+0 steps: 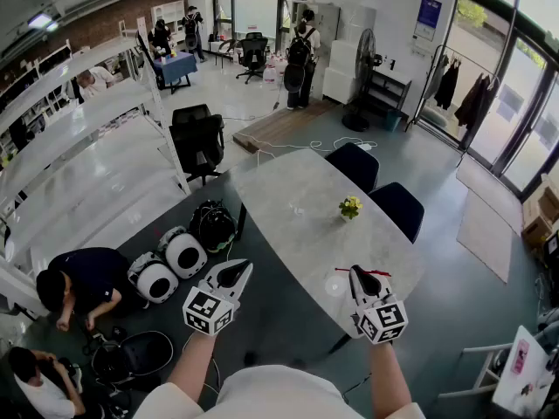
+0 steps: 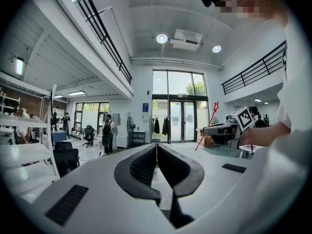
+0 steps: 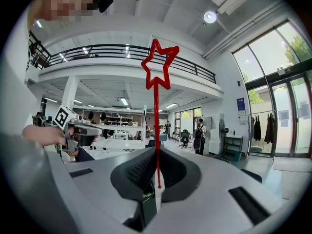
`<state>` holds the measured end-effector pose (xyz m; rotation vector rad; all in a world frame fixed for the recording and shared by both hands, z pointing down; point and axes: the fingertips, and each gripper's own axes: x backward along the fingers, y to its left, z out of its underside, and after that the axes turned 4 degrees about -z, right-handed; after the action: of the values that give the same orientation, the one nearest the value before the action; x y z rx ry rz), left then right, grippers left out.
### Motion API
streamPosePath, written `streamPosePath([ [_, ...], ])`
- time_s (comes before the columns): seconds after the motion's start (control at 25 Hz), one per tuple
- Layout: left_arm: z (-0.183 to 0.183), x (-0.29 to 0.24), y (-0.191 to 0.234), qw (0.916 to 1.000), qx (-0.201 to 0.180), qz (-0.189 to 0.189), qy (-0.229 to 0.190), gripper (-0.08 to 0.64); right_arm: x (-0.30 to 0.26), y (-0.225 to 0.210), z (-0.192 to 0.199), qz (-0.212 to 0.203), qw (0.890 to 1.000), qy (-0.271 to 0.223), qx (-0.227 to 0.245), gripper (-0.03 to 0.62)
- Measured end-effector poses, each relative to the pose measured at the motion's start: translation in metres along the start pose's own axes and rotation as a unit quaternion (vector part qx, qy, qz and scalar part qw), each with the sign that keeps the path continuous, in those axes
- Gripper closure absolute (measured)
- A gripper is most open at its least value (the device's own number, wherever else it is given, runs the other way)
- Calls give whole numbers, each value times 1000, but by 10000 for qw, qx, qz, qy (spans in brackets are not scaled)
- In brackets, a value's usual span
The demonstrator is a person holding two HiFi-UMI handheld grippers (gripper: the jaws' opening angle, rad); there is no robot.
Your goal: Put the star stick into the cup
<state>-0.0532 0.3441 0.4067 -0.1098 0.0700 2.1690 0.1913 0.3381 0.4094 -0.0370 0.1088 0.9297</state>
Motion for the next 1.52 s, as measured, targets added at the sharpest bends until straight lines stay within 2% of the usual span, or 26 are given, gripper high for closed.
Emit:
streamPosePath([
  [0.36,2,0,1,10000,33,21,14,538,-1,3,0,-5,10000,11,15,575],
  [0.8,15,-2,10,9998,85,115,142,538,-11,5,8,110,9997,33,-220,574],
  [1.52,41,28,90,9989,100,401,243,538,-73,63,16,431,9986,71,-304,573],
])
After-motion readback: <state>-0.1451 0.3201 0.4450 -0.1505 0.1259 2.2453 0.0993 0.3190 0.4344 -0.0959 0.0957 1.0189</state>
